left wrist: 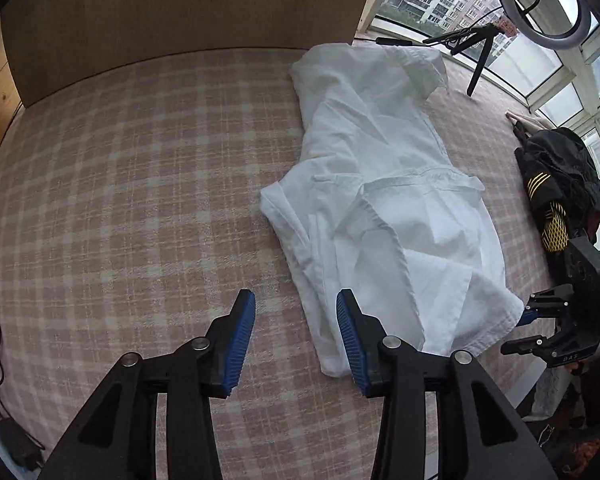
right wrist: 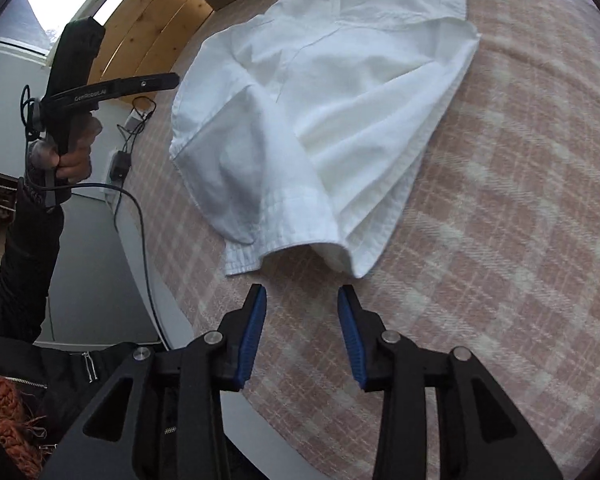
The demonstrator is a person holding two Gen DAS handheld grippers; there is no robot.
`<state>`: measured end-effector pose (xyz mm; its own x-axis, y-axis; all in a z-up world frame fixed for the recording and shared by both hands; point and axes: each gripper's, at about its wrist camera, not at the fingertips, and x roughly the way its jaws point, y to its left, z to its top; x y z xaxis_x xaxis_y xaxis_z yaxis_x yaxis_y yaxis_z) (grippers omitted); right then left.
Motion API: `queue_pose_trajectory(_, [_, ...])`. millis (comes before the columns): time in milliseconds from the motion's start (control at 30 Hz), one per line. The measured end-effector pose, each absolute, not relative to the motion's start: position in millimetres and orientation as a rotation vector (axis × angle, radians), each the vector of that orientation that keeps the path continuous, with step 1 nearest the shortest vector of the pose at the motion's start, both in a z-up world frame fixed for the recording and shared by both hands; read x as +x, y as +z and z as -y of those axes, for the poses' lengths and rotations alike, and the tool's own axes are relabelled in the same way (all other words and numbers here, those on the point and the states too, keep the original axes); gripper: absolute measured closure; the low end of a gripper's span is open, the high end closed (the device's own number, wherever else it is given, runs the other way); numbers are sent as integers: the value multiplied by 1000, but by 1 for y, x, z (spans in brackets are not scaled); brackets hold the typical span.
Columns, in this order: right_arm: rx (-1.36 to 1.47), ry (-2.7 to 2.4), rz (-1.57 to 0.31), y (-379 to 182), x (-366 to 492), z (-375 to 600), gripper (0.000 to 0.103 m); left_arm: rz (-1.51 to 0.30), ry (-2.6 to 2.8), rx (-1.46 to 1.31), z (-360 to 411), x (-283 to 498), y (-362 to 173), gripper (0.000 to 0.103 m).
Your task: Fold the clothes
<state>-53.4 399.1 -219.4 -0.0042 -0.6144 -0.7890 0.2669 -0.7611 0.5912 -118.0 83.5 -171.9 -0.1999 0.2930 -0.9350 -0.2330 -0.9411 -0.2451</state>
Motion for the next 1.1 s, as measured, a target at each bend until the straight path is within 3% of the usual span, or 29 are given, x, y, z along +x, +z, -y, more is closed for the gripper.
queue_pose_trajectory(133, [1611, -1728, 422, -223, -63, -382, 66, 71, 2165, -1722, -85, -115, -177, 63])
queue_pose_trajectory(300, [1381, -2266, 732, -162, -112, -459, 66, 26, 2157, -1683, -89, -117, -172, 63])
queue_pose_trajectory(467, [1382, -2332, 698, -138, -99, -470, 62, -41, 2123, -1647, -99, -119, -176, 63])
queue_pose_trajectory(600, [1552, -2314, 590, -167, -91, -449, 62, -98, 2105, -1637, -109, -126, -184, 63])
queue_pose_trajectory(800, [1695, -2303, 585, -211, -101, -442, 62, -145, 2095, -1596, -124, -140, -185, 63])
queue_pose_trajectory(1100, [1691, -2304, 635, -221, -129, -445, 61, -164, 2079, -1609, -142, -164, -197, 63])
